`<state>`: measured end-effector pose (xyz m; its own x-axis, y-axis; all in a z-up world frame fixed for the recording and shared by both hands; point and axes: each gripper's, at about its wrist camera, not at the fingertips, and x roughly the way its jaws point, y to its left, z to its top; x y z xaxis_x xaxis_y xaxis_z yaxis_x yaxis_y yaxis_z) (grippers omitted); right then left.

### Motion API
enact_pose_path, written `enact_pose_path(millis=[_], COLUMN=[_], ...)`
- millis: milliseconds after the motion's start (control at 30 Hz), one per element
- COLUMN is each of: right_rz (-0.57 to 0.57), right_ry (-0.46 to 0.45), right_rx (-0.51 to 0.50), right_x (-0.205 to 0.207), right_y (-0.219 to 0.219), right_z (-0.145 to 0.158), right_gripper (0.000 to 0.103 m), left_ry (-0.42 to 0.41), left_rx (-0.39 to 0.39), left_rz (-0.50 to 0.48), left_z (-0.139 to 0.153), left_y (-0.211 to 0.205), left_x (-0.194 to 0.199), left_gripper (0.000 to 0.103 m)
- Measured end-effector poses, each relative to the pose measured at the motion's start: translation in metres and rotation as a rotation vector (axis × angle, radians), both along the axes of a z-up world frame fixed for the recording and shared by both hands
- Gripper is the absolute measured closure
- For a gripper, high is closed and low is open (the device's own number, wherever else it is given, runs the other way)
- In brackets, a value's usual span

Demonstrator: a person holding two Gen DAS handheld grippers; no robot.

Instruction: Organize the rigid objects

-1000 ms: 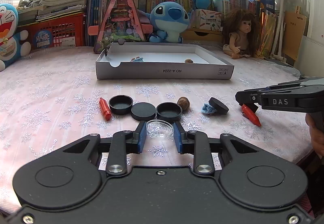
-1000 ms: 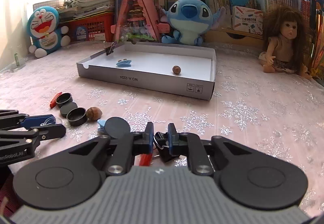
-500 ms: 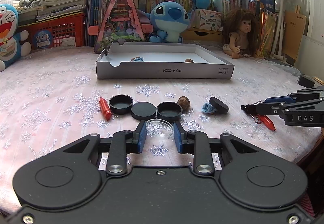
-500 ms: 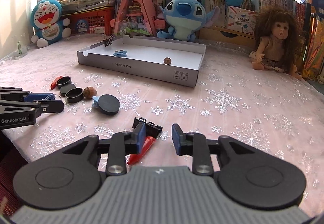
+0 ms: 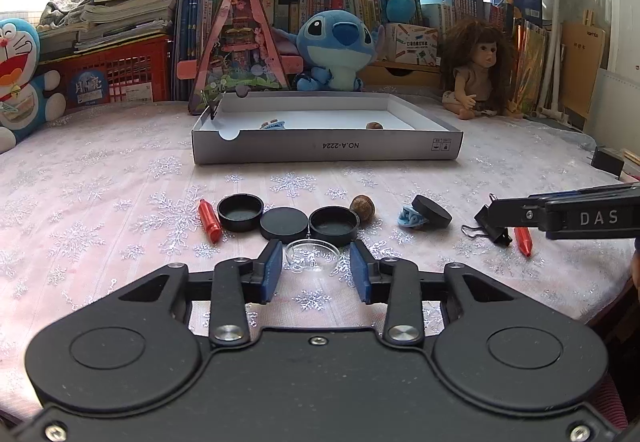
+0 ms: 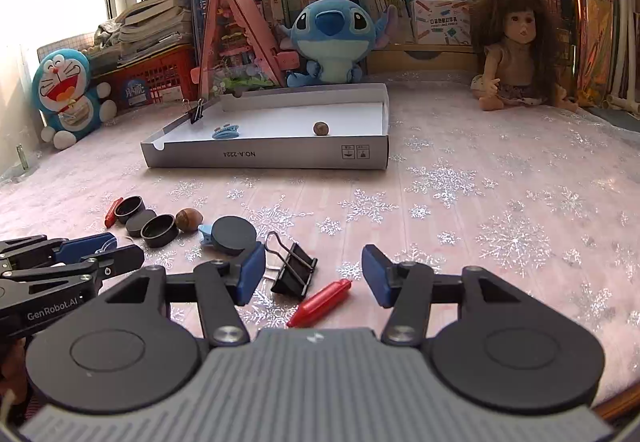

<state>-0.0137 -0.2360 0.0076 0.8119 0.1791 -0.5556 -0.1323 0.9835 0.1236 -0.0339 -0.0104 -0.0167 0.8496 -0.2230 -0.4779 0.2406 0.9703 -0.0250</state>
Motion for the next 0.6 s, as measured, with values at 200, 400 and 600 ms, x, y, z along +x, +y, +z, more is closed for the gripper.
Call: enact_pose_path(millis=[200,400,600], right_rz=[-0.060,-0.064,0.047], right_ry=[0.024,-0.002,-0.055], right_rx=[0.007,-0.020,-0.033], right_x=[0.005,0.007,-0.007], right_y=[0.015,0.020,0.009], right_z=[-0.010,-0.010,0.005], right_gripper=[0.035,0.046,0.042], left_ry=[0.000,0.019,0.023], left_rx=[0.008,-0.007,-0.016], left_rz=[0.002,-0.001,0.003], left_z=[0.001,0.000,0.000], left_y=[-0.003,0.000,0.003], left_x=[-0.001,0.002,0.003], left_gripper=[0.066,0.076,0.076])
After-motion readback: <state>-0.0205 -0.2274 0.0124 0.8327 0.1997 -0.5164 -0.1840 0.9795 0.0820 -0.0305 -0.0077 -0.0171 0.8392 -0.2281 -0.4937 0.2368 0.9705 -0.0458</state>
